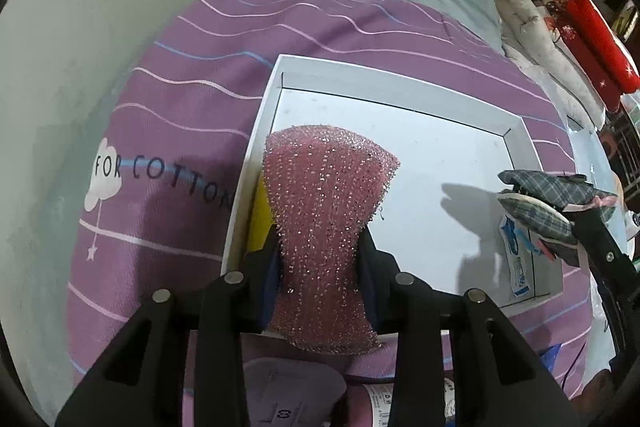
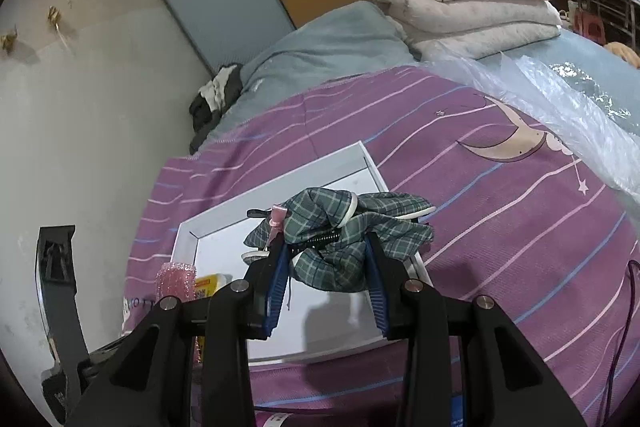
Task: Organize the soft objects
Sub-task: 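Lower the sponge and pouch into the tray and open both grippers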
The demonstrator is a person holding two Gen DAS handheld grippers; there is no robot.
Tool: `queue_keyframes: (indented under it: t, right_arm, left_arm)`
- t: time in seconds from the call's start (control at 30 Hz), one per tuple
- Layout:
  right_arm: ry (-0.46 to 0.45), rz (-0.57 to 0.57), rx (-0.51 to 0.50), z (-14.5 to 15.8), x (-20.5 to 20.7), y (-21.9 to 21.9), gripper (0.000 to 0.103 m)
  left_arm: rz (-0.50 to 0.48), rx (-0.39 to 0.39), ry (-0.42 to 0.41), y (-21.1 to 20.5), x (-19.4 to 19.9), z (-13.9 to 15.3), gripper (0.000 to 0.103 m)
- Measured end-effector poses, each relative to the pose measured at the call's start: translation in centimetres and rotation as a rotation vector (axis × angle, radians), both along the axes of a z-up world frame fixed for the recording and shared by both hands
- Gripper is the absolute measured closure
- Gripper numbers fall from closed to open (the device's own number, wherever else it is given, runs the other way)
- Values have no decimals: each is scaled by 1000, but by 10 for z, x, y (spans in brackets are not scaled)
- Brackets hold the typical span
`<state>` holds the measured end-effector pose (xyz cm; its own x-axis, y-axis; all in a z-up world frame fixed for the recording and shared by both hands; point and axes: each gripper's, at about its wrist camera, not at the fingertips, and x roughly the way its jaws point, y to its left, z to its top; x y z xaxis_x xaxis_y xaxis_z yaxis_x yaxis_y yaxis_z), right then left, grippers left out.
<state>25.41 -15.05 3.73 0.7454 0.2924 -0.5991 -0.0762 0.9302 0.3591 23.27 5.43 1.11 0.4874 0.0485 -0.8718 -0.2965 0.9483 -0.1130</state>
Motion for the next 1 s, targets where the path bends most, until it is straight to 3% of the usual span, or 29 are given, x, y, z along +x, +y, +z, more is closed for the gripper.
queue_keyframes:
  t: [0.17, 0.23, 0.33, 0.47, 0.73, 1.0]
  right_arm:
    - [5, 14, -8, 3, -3, -1, 67]
    - [8, 18, -11, 3, -3, -1, 67]
    - [12, 24, -26, 3, -4, 0, 67]
    - [30, 34, -57, -2, -2, 7, 67]
    - [36, 68, -119, -2, -6, 18, 67]
    - [57, 140, -133, 0, -12, 36, 67]
  left_arm:
    - [19, -30, 22, 7, 6, -10, 56]
    - [18, -52, 13, 8, 8, -9, 44]
    - [16, -106, 11, 12, 8, -10, 35]
    - [15, -136, 11, 14, 6, -9, 35]
    - [25, -101, 4, 13, 2, 1, 31]
    - [-35, -252, -6, 23, -3, 3, 27]
